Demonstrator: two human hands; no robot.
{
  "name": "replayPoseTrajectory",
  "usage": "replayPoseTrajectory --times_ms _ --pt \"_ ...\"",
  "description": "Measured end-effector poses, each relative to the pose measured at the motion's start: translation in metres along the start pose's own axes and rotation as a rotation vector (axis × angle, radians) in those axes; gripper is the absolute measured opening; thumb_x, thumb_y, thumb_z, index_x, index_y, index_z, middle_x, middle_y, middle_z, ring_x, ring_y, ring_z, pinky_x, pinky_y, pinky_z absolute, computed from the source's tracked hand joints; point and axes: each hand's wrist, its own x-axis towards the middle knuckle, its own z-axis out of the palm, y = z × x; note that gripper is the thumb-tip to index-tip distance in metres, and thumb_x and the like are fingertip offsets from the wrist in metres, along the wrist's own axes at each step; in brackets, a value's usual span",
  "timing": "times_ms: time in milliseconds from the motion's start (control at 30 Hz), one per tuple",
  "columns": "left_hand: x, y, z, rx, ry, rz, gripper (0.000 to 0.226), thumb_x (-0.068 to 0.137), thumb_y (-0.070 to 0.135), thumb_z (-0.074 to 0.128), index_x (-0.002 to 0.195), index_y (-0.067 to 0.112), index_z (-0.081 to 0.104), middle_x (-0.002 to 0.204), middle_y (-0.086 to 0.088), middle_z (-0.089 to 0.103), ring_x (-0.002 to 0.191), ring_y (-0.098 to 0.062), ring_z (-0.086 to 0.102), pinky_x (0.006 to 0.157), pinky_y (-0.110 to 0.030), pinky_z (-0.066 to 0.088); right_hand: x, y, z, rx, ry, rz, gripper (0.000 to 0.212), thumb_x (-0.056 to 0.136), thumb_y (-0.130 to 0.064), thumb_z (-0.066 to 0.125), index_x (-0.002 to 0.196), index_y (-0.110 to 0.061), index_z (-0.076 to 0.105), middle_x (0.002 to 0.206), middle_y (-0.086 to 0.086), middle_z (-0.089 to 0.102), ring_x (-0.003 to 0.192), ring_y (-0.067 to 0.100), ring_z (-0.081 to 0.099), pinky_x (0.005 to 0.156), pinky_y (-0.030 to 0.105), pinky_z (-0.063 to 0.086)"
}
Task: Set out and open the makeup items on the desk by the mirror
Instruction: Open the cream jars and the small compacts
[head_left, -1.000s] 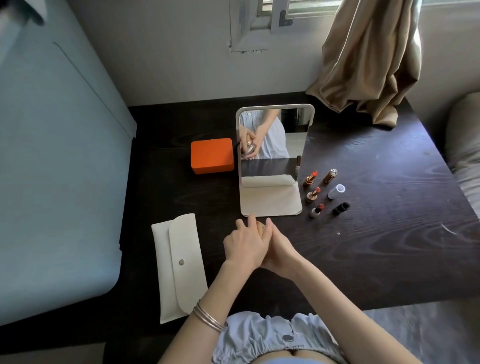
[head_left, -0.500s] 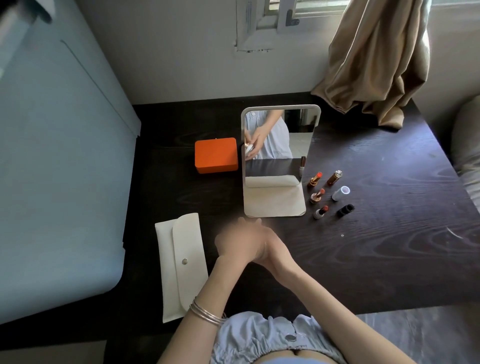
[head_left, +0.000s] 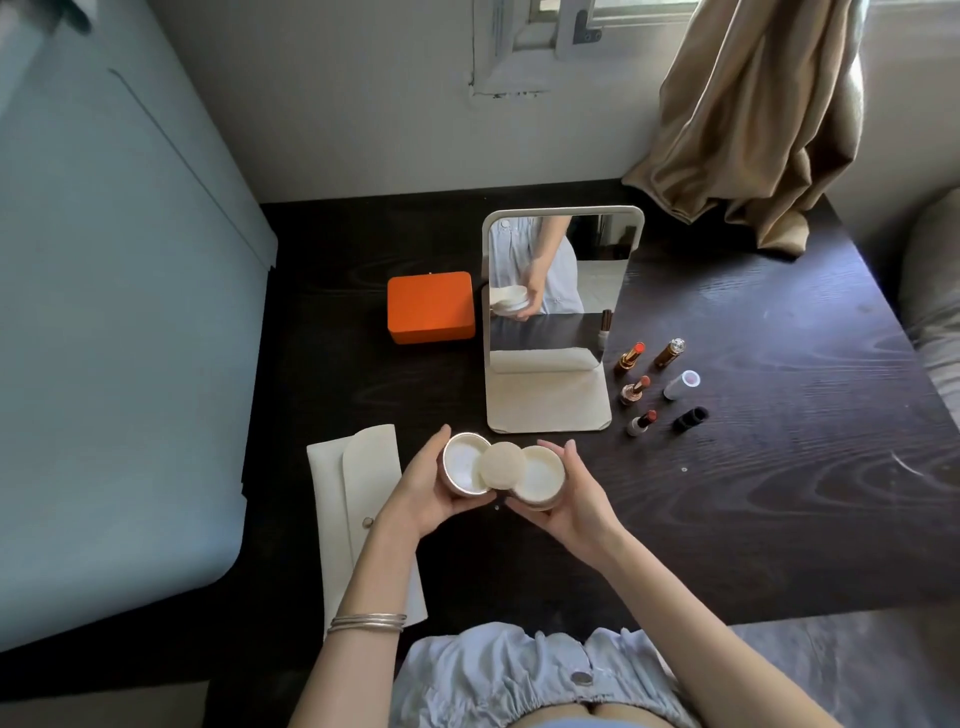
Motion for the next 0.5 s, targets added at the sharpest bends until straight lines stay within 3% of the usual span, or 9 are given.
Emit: replayPoseTrajectory --times_ms 100,167,400,500 --pt "-0.002 -0.003 -0.003 -0.005 -0.062 0.047 0.036 0.095 0.043 0.046 0.112 0.014 0.061 0.115 -0.014 0.063 0.11 -0.031 0.058 0.081 -0.049 0.054 0.001 0.001 0.0 -0.055 -0.089 0.001 0.046 0.088 -0.054 0.044 0.12 -0.022 0.054 0.125 0.011 0.059 0.115 0.03 0.057 0.091 0.047 0.051" --pt "-0.004 -0.003 -0.005 0.055 -0.078 0.092 0.034 0.094 0.037 0.05 0.118 0.015 0.06 0.118 -0.013 0.062 0.111 -0.03 0.058 0.083 -0.046 0.055 0.003 0.001 0.003 -0.114 -0.107 -0.001 0.052 0.081 -0.058 0.047 0.122 -0.025 0.052 0.129 0.01 0.057 0.118 0.03 0.055 0.088 0.045 0.052" --pt "-0.01 0.01 -0.003 0.183 -0.05 0.174 0.024 0.092 0.027 0.057 0.111 0.016 0.065 0.125 -0.013 0.057 0.118 -0.031 0.054 0.091 -0.05 0.053 0.009 -0.004 0.015 -0.143 -0.124 -0.012 0.063 0.067 -0.055 0.061 0.123 -0.027 0.052 0.13 0.008 0.054 0.118 0.028 0.054 0.094 0.048 0.05" --pt "-0.015 0.014 0.0 0.184 -0.044 0.179 0.02 0.092 0.024 0.057 0.108 0.016 0.067 0.119 -0.011 0.06 0.116 -0.03 0.055 0.09 -0.049 0.053 0.01 -0.002 0.016 -0.177 -0.098 -0.038 0.048 0.078 -0.047 0.061 0.12 -0.027 0.053 0.13 0.007 0.051 0.12 0.028 0.052 0.088 0.046 0.053"
